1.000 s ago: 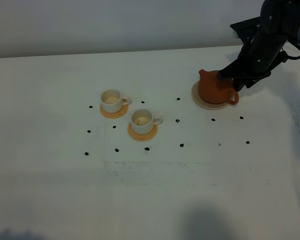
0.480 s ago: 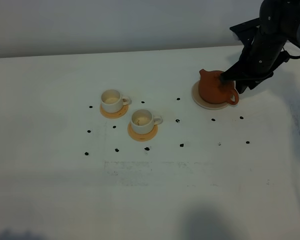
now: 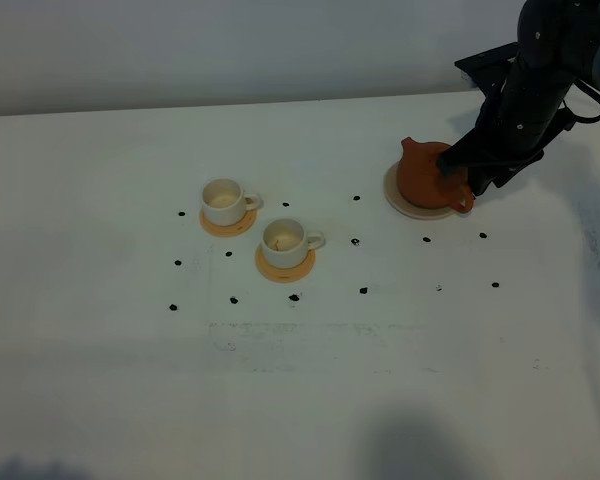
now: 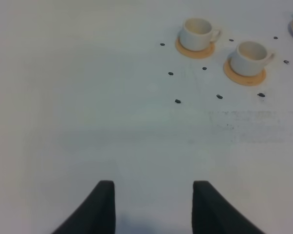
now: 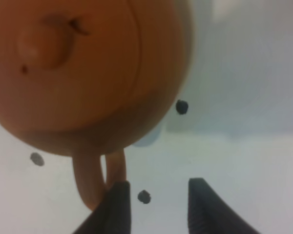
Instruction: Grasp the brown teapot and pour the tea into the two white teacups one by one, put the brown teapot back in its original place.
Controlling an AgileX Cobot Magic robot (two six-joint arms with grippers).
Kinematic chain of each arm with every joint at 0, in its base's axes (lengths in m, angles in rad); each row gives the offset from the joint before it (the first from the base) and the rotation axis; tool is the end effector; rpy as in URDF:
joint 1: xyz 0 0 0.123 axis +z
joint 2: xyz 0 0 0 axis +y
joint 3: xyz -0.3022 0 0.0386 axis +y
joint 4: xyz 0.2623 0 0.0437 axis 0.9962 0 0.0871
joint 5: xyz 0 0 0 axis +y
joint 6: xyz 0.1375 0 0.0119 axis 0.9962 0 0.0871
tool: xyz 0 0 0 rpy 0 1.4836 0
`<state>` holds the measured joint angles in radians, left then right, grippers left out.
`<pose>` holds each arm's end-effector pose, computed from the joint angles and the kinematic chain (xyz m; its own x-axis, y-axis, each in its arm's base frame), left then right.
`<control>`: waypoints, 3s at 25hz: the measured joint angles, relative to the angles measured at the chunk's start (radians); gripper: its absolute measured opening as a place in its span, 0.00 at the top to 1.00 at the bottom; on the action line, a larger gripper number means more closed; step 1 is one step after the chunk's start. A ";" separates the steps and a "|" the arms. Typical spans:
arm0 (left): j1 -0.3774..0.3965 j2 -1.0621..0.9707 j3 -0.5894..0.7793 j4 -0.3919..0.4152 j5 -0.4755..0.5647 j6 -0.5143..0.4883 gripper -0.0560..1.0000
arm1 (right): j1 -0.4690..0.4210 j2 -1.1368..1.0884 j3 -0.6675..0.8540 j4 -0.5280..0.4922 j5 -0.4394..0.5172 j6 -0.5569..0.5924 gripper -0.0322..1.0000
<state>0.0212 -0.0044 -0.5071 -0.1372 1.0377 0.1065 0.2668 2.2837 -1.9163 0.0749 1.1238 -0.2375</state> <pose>0.0296 -0.0156 0.2689 -0.4178 0.0273 -0.9081 0.1010 0.9947 -0.0165 0.4897 0.1435 0.1371 -0.8753 -0.4499 -0.1771 -0.4619 0.8864 0.0311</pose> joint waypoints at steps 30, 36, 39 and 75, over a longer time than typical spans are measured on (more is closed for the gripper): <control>0.000 0.000 0.000 0.000 0.000 0.000 0.54 | -0.006 -0.024 0.000 0.039 0.017 0.002 0.70; 0.000 0.000 0.000 -0.001 0.000 0.000 0.54 | -0.011 -0.108 0.000 0.054 0.037 0.065 0.70; 0.000 0.000 0.000 -0.001 0.000 0.000 0.54 | 0.003 -0.117 0.000 0.068 0.063 0.086 0.70; 0.000 0.000 0.000 -0.001 0.000 0.000 0.54 | 0.079 -0.244 0.000 0.075 0.010 0.136 0.70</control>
<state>0.0212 -0.0044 -0.5071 -0.1381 1.0377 0.1065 0.3456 2.0400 -1.9163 0.1502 1.1341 -0.1019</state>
